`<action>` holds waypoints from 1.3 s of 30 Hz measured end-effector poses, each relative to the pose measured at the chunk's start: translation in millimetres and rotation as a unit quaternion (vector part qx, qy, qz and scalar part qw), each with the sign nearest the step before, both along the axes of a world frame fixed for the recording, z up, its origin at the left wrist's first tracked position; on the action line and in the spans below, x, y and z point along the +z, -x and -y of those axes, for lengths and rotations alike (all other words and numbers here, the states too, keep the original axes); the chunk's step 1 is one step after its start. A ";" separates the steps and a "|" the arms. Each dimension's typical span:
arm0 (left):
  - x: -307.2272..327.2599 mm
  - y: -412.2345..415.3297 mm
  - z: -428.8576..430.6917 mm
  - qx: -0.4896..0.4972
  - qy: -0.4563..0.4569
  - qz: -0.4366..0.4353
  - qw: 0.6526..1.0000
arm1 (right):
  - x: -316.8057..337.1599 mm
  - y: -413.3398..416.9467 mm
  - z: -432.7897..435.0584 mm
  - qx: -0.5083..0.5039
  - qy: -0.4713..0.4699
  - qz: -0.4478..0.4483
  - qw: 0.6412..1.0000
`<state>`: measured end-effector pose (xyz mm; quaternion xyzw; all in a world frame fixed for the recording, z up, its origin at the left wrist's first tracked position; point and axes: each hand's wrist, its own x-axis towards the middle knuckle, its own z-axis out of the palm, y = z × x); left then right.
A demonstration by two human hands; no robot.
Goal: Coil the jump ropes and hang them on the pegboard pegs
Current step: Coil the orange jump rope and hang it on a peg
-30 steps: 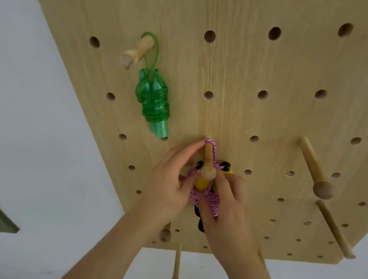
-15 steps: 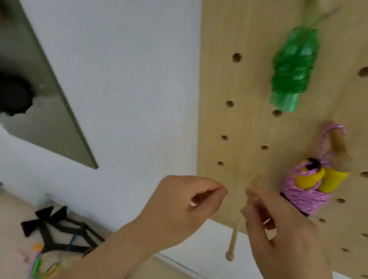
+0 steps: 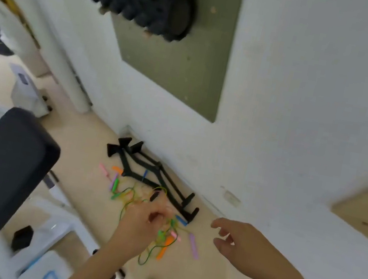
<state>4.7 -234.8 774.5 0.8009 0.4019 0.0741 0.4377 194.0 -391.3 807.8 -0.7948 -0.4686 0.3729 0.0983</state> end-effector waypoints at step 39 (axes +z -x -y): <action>-255.5 14.6 -126.0 0.215 -0.014 0.160 0.963 | -317.9 63.1 -226.5 -0.393 -0.044 -0.466 0.792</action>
